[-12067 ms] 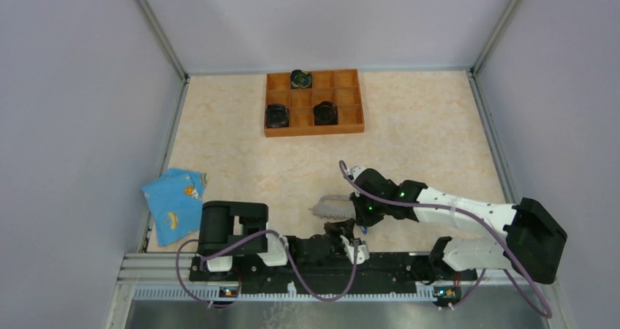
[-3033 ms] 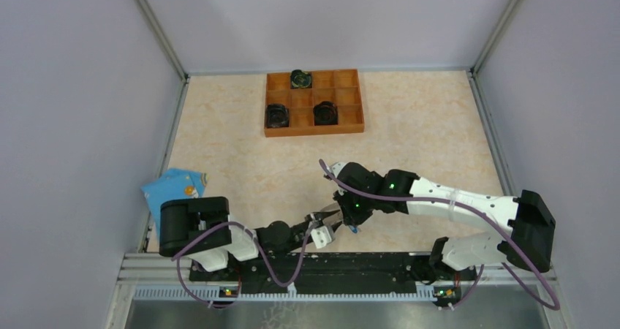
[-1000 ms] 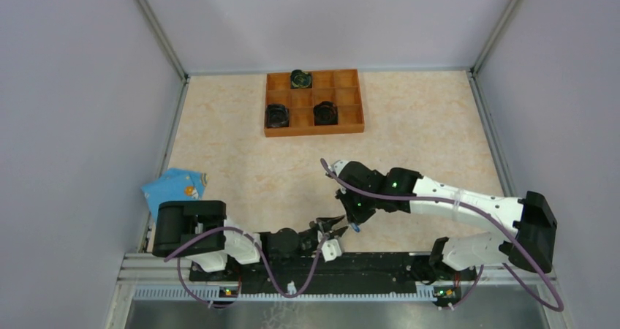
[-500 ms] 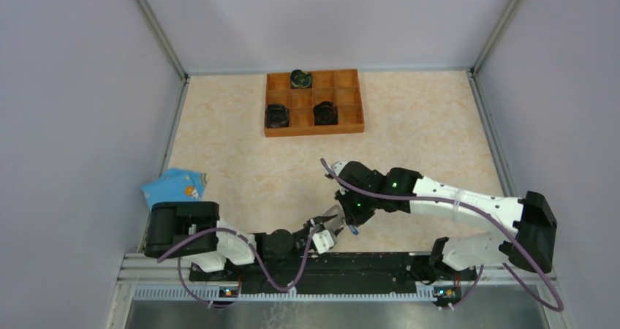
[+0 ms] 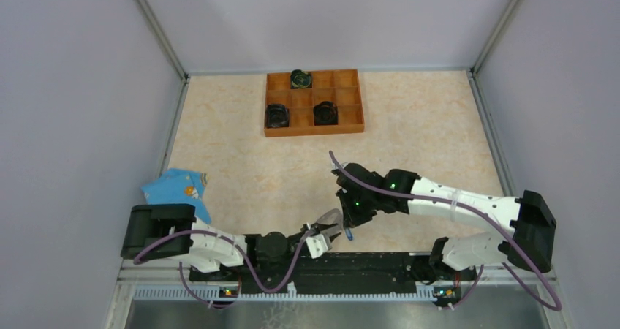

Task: Remove the keys from the keyring

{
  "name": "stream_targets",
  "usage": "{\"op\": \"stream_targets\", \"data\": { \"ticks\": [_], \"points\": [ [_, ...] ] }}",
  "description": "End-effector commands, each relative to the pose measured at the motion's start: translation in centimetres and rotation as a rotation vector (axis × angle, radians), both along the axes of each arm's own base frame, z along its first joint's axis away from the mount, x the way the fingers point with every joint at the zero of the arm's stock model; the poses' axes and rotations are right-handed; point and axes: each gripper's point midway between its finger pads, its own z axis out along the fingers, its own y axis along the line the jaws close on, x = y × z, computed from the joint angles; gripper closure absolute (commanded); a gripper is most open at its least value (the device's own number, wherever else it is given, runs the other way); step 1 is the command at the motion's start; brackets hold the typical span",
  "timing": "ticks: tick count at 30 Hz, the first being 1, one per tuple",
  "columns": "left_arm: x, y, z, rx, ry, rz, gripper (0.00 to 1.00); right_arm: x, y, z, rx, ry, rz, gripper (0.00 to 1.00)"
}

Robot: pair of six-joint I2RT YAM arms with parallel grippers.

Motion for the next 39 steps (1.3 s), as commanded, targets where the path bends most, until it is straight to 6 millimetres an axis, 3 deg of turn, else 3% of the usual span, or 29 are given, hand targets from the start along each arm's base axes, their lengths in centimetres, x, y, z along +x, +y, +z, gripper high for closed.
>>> {"op": "stream_targets", "data": {
  "ticks": [1,7,15,33,39],
  "points": [
    [-1.0,0.0,0.3,-0.002,0.022,-0.008,0.67,0.8,1.4,2.0,0.026,0.009,-0.109,1.00],
    [-1.2,0.0,0.8,-0.023,0.034,0.034,0.72,0.8,2.3,2.5,0.045,0.050,-0.173,1.00],
    [1.1,0.8,2.3,-0.066,0.001,0.219,0.74,0.3,2.9,2.7,0.058,0.111,-0.209,1.00],
    [1.1,0.4,3.3,-0.077,-0.068,0.216,0.71,-0.2,3.8,3.1,0.077,0.157,-0.216,1.00],
    [1.2,0.4,3.4,-0.072,-0.086,0.221,0.79,-0.1,3.7,3.0,0.070,0.155,-0.215,1.00]
  ]
}}
